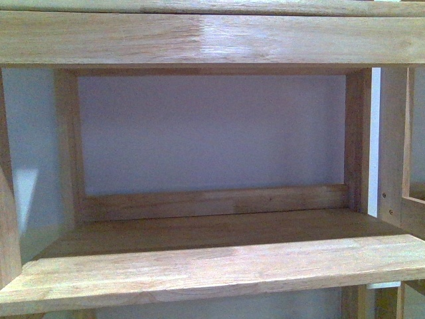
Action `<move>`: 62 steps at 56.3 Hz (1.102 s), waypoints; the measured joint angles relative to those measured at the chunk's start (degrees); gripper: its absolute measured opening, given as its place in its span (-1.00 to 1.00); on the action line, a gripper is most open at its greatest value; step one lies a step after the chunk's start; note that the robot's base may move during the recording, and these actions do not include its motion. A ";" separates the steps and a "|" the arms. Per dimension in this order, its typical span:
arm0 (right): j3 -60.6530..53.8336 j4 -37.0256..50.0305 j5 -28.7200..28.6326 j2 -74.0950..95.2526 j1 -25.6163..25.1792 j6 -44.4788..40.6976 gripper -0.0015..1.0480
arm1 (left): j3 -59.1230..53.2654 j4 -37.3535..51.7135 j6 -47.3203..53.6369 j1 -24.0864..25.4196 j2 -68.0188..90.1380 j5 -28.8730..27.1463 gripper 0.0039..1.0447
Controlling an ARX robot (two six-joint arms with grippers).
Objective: Put away toys
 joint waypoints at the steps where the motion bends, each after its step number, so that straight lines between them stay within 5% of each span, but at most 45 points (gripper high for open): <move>1: -0.13 0.76 1.05 -0.17 0.37 0.11 -0.87 | 0.00 0.00 0.00 0.00 0.00 0.00 0.89; 11: -0.15 13.00 9.68 -0.11 3.08 0.72 -0.87 | 0.00 0.00 0.00 0.00 0.00 0.00 0.89; 33: 1.86 16.81 16.79 6.95 9.51 -1.68 -0.87 | 0.00 0.00 0.00 0.00 0.00 0.00 0.89; 62: 23.69 20.85 28.41 21.18 21.27 -13.62 -0.87 | 0.00 0.00 0.00 0.00 0.00 0.00 0.89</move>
